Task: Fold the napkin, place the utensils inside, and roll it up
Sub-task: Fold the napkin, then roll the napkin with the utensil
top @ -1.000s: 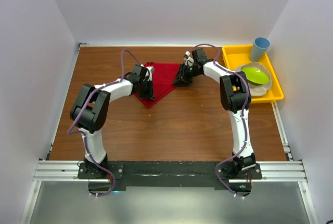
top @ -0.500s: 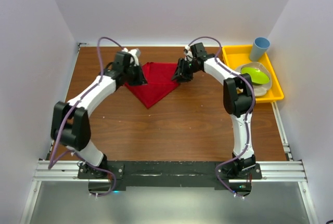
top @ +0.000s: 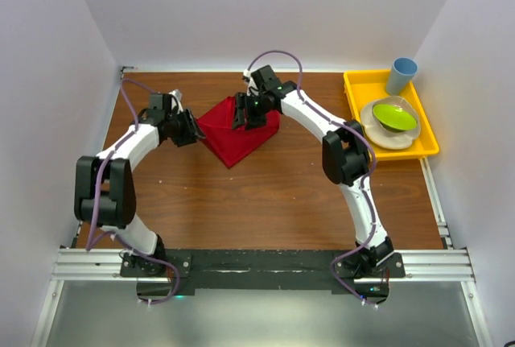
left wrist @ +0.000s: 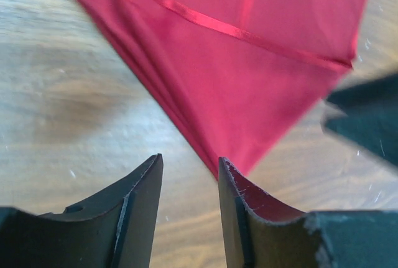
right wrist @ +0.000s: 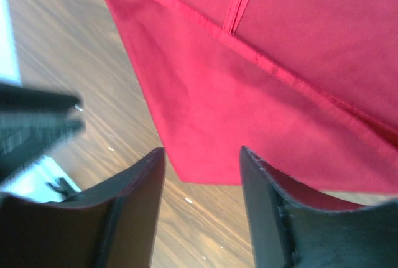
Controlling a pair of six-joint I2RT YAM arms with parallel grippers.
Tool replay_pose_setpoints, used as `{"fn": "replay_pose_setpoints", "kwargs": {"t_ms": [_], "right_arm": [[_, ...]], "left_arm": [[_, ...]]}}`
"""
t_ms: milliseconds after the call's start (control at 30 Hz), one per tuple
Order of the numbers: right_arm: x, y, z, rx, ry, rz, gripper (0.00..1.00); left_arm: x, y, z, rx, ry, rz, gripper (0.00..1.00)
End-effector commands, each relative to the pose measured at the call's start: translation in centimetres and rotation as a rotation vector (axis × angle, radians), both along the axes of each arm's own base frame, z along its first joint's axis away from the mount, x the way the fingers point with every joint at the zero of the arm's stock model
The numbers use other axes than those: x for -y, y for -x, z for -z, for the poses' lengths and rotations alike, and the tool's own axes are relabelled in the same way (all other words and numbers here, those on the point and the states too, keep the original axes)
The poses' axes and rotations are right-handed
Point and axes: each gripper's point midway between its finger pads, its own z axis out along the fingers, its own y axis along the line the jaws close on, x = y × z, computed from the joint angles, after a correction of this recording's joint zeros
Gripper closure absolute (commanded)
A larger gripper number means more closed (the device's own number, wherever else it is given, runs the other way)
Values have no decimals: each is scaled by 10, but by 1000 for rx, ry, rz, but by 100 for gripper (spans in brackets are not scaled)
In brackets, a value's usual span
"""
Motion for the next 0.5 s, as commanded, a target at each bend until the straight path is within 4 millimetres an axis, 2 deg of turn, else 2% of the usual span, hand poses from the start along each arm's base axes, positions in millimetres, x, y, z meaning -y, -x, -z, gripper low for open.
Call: {"fn": "replay_pose_setpoints", "kwargs": {"t_ms": [0, 33, 100, 167, 467], "right_arm": [[7, 4, -17, 165, 195, -97, 38], [3, 11, -15, 181, 248, -129, 35], [7, 9, -13, 255, 352, -161, 30], [1, 11, -11, 312, 415, -192, 25], [-19, 24, -11, 392, 454, -239, 24]], "left_arm": [[-4, -31, 0, 31, 114, -61, 54], [-6, -33, 5, 15, 121, -78, 54], [-14, -38, 3, 19, 130, -121, 53], [-16, -43, 0, 41, 126, -141, 51], [-19, -64, 21, 50, 124, -157, 44]]}}
